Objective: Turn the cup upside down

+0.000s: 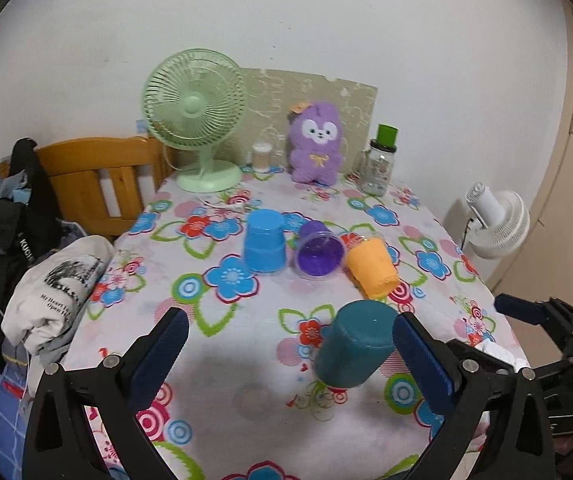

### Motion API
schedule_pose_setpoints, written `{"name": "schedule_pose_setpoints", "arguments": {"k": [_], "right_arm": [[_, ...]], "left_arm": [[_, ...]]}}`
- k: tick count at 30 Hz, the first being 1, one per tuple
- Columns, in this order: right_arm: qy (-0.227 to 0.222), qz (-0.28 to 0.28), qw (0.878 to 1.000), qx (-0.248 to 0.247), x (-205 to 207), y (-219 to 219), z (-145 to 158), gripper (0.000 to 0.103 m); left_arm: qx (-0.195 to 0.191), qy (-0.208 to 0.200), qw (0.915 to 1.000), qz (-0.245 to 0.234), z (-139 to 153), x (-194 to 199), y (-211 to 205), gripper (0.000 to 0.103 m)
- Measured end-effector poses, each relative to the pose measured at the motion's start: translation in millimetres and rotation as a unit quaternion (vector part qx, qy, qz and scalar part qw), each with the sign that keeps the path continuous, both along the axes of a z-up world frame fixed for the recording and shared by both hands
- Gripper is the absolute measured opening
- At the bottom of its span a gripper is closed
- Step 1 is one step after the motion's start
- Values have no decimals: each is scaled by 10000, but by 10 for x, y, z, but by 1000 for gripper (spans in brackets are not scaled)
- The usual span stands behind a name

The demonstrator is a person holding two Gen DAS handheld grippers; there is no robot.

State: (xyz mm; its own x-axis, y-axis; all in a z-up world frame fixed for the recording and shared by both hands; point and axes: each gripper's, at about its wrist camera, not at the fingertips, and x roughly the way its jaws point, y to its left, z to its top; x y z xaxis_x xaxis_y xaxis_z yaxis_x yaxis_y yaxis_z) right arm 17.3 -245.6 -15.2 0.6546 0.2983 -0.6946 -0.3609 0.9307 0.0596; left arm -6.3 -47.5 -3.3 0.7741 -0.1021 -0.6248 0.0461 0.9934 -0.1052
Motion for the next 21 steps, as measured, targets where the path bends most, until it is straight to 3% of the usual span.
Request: {"name": "schedule_pose_setpoints", "arguments": {"k": [21], "right_arm": [[-321,52,9994,-137,-186,158,147,100]], "left_arm": [[66,-73,9999,138,-26,-148,111,103]]}}
